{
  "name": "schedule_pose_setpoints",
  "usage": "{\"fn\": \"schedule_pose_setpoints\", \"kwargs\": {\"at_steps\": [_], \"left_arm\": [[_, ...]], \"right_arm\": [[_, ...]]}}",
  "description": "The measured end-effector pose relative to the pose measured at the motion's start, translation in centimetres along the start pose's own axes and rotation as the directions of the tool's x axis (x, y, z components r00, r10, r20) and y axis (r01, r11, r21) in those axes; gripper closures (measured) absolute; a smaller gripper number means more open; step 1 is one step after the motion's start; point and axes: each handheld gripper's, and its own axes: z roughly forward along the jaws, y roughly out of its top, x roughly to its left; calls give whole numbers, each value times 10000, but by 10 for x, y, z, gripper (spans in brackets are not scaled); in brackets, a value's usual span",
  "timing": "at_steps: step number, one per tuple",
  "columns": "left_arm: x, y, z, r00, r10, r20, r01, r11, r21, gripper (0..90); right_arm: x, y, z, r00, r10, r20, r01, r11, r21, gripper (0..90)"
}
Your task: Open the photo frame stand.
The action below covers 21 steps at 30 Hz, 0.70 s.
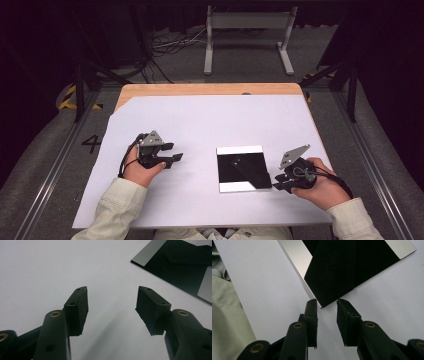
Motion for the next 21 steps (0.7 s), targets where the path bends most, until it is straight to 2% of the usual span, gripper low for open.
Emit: {"fn": "schedule_pose_setpoints", "kwargs": {"at_steps": [14, 21], "left_arm": [[0, 0, 1, 10000, 76, 37, -76, 10000, 14, 434], [0, 0, 2, 10000, 7, 95, -7, 10000, 56, 432]], "right_arm": [[-1, -1, 18, 9989, 27, -466, 14, 9960, 891, 765], [-2, -1, 26, 9988, 58, -493, 3, 9924, 1229, 773]]}}
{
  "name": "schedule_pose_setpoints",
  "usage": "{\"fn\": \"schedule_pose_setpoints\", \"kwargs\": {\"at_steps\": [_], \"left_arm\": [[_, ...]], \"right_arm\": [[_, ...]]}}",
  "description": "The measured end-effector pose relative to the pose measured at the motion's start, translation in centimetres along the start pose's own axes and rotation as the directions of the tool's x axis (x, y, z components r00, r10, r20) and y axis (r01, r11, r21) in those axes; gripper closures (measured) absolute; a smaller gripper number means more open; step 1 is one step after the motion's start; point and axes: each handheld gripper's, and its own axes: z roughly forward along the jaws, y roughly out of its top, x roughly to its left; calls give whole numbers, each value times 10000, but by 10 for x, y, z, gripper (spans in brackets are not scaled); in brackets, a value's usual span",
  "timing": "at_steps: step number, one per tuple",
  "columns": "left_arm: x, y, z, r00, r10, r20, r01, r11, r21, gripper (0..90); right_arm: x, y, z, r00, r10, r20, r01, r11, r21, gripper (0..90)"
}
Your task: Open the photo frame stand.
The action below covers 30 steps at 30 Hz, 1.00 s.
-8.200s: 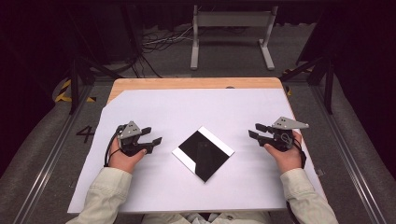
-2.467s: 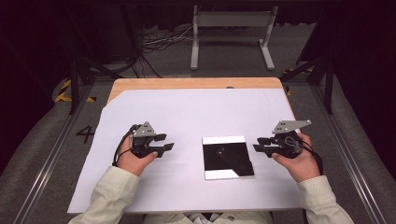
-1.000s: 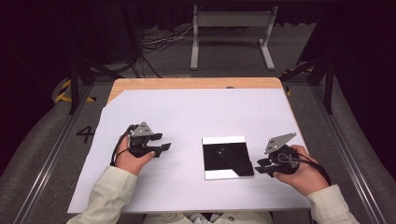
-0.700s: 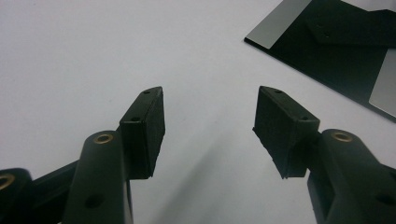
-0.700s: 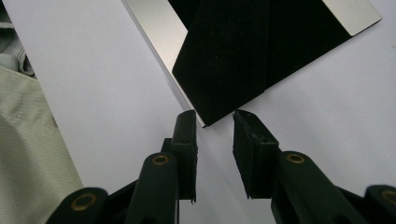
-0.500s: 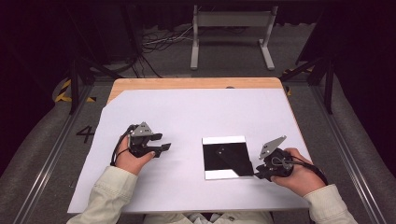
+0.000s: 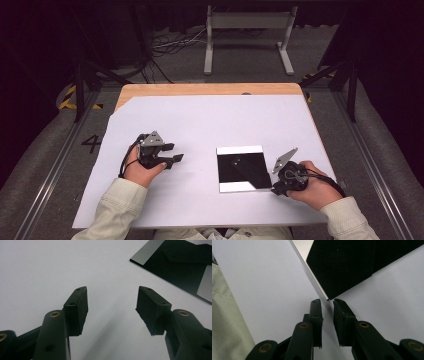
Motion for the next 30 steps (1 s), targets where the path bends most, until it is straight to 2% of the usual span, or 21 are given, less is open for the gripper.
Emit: {"fn": "schedule_pose_setpoints", "kwargs": {"at_steps": [14, 16, 20, 24, 30], "left_arm": [[0, 0, 2, 10000, 54, 12, -54, 10000, 30, 430], [0, -1, 2, 10000, 52, 10, -52, 10000, 42, 429], [0, 0, 2, 10000, 61, 8, -61, 10000, 58, 428], [-1, 0, 3, 10000, 39, 53, -40, 10000, 86, 427], [-1, -1, 2, 10000, 38, 40, -38, 10000, 42, 427]], "right_arm": [[1, 4, 3, 9993, -206, 319, 201, 9997, 156, 863], [1, 4, 0, 9995, -199, 265, 198, 9998, 32, 875], [3, 5, -4, 9997, -195, -127, 192, 9994, -276, 882], [5, 6, -9, 9996, -269, -95, 264, 9985, -483, 885], [6, 5, -21, 9998, -206, -73, 197, 9937, -1103, 898]]}}
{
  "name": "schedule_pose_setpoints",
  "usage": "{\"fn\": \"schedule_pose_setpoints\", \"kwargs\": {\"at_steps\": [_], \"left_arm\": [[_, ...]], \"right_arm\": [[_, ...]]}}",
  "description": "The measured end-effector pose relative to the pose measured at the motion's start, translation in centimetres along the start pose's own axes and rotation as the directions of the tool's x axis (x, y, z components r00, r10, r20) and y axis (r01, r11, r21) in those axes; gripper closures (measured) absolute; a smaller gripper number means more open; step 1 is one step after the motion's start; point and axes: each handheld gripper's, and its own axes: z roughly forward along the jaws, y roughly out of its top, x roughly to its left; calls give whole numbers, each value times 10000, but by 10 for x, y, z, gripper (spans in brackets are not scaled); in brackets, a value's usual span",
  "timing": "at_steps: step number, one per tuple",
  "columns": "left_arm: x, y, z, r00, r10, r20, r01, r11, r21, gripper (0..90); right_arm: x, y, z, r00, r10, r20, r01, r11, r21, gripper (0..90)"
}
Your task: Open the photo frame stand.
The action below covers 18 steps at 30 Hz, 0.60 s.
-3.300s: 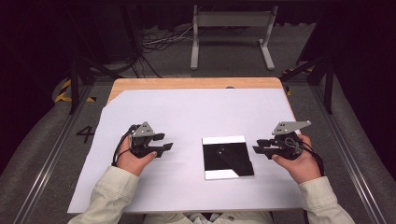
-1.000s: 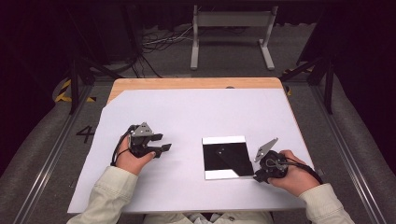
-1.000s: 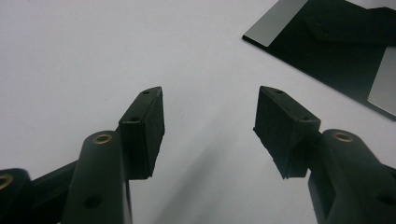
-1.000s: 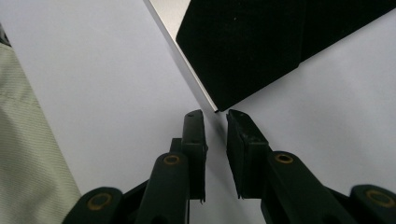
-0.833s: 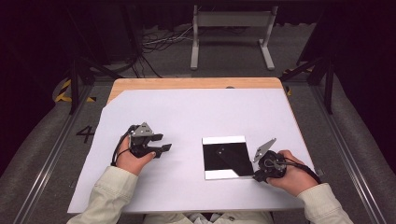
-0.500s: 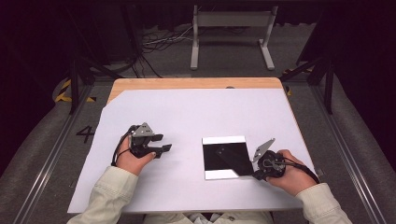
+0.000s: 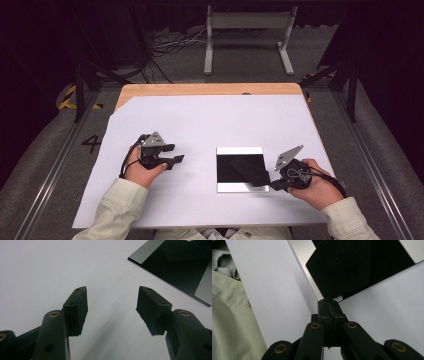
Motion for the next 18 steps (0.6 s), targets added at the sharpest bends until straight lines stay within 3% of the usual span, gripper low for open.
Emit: {"fn": "schedule_pose_setpoints", "kwargs": {"at_steps": [11, 18], "left_arm": [[0, 0, 0, 10000, -12, 17, 12, 10000, -8, 426], [0, 0, 1, 10000, -29, 49, 29, 10000, 46, 425]], "right_arm": [[1, 3, -13, 9999, 103, 136, -89, 9950, -1000, 900], [3, 5, -19, 9993, 185, 335, -128, 9866, -1628, 900]]}}
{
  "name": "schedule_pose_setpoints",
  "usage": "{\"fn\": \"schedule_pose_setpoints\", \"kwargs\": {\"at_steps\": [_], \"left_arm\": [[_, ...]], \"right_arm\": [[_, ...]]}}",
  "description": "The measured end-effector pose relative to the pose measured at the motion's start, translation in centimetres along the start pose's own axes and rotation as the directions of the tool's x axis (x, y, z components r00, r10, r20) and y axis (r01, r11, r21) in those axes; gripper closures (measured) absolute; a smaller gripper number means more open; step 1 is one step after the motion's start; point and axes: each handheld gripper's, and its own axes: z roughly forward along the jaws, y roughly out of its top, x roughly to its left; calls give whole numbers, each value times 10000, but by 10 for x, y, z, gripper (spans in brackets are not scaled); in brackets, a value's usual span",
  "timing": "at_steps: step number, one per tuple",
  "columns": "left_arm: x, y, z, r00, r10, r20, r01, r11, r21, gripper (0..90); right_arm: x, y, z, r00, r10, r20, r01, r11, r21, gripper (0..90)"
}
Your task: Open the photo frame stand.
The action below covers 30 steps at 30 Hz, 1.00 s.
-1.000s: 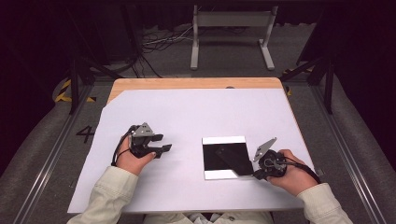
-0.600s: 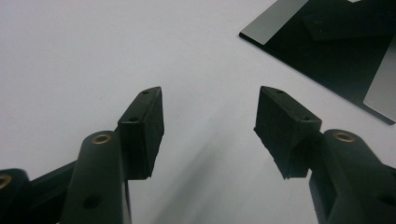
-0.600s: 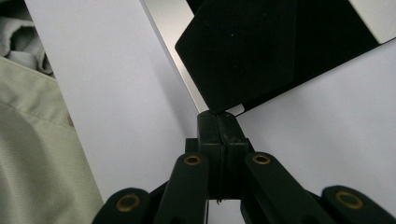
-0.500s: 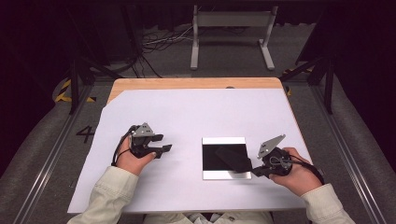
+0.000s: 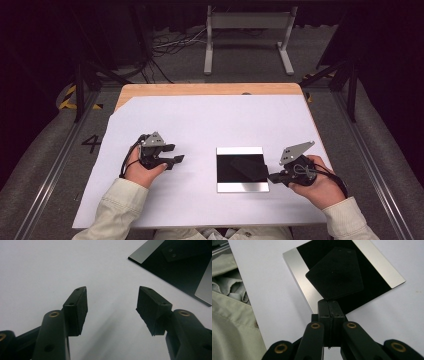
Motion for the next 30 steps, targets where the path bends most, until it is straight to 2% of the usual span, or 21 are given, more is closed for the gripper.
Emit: {"fn": "schedule_pose_setpoints", "kwargs": {"at_steps": [7, 16, 23, 30], "left_arm": [[-1, 0, 2, 10000, 12, 36, -12, 10000, 21, 424], [-2, 0, 3, 10000, 27, 66, -28, 10000, 76, 424], [-3, 0, 4, 9999, 72, 135, -74, 9999, 129, 422], [-2, 0, 4, 9999, 79, 127, -81, 9999, 117, 419]], "right_arm": [[2, 4, -4, 9996, 119, 241, -101, 9973, -728, 900], [3, 7, -6, 9995, 208, 253, -177, 9931, -1160, 900], [4, 8, -5, 9993, 254, 266, -223, 9936, -1108, 900], [5, 7, -5, 9995, 142, 268, -121, 9972, -737, 898]]}}
